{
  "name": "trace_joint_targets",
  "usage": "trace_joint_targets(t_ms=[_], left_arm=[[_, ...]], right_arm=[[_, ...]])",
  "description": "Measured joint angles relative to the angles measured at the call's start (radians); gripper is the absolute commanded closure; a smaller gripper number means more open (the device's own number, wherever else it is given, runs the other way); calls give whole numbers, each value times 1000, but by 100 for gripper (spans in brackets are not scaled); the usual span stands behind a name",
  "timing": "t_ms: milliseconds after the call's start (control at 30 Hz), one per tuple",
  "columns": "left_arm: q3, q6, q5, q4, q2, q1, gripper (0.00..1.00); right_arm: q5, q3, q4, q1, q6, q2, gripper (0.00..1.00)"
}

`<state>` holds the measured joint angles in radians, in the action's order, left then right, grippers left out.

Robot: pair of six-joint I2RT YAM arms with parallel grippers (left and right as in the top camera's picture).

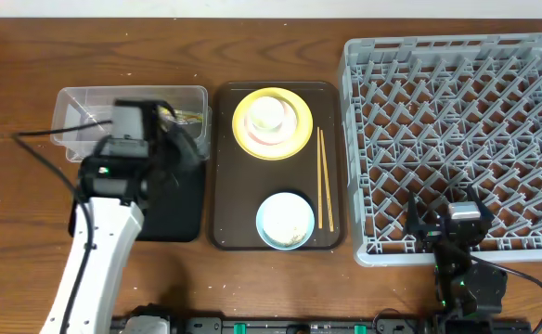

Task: Sort waste into correct bins and load items into the dishwasher rack
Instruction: 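Carry the wrapper left and drop it into the clear bin, then move the left gripper to the light-blue rice bowl rim and grasp it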

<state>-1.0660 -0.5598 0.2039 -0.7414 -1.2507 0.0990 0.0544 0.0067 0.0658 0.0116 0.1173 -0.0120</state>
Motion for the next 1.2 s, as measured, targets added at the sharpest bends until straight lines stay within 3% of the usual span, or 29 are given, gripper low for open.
trace_joint_targets(t_ms=[200, 300, 400, 500, 567, 967, 1200], left_arm=[[13, 90, 38, -143, -23, 205, 92], [36, 120, 36, -145, -40, 303, 92], [61, 139, 21, -120, -71, 384, 83], [78, 149, 10, -86, -110, 435, 65], [80, 149, 2, -60, -144, 457, 60], [80, 149, -23, -7, -310, 468, 59], [80, 148, -24, -6, -361, 468, 64]], right_arm=[[1, 0, 1, 0, 0, 0, 1], [1, 0, 1, 0, 0, 0, 1], [1, 0, 1, 0, 0, 0, 1], [1, 0, 1, 0, 0, 0, 1], [0, 0, 1, 0, 0, 0, 1], [1, 0, 1, 0, 0, 0, 1], [1, 0, 1, 0, 0, 0, 1]])
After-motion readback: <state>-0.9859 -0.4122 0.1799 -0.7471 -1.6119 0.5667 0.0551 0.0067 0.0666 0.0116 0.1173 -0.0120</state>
